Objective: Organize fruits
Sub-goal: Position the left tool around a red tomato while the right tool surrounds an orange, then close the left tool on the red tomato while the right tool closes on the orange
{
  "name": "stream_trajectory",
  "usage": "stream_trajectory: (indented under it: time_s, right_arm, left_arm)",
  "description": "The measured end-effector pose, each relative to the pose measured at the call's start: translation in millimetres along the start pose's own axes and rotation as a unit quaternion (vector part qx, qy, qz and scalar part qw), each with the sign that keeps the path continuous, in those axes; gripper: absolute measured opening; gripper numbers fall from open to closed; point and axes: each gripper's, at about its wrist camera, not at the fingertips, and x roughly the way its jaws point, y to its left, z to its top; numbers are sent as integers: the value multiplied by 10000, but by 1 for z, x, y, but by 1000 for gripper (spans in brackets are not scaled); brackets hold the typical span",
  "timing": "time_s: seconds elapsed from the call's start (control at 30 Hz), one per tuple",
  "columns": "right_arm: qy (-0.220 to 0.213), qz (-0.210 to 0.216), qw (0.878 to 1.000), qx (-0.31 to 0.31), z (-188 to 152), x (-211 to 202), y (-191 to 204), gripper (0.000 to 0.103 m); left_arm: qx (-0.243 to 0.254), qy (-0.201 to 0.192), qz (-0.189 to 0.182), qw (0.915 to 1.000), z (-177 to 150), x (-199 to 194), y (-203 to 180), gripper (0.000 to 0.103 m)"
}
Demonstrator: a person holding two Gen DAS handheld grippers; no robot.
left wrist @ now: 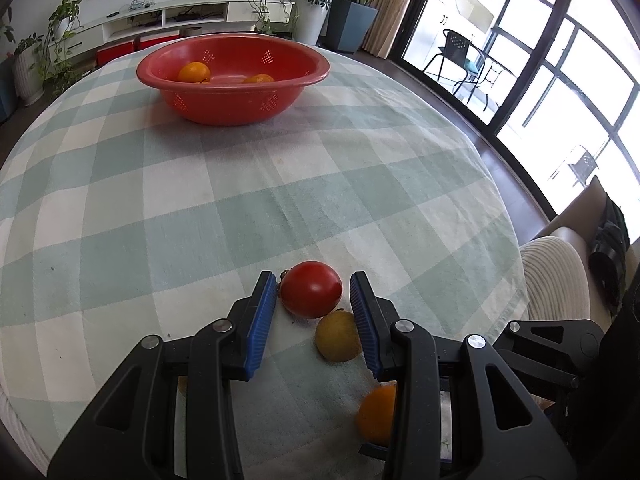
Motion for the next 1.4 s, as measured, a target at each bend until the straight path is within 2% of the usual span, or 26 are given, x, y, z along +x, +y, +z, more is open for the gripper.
stream_trajectory:
  time_s: [0.5, 0.67, 1.4]
  right_arm:
    - [19, 37, 10000, 22, -1, 0, -1, 40]
    - [16, 106, 9999, 118, 0, 0, -5, 40]
    - [-83, 152, 9987, 477, 1, -5, -19, 40]
  left_arm:
    - [-139, 11, -132, 9998, -2, 7, 3, 36]
    - [-176, -12, -190, 9997, -1, 5, 5, 31]
    - [-208, -122, -173, 9996, 0, -3, 8, 30]
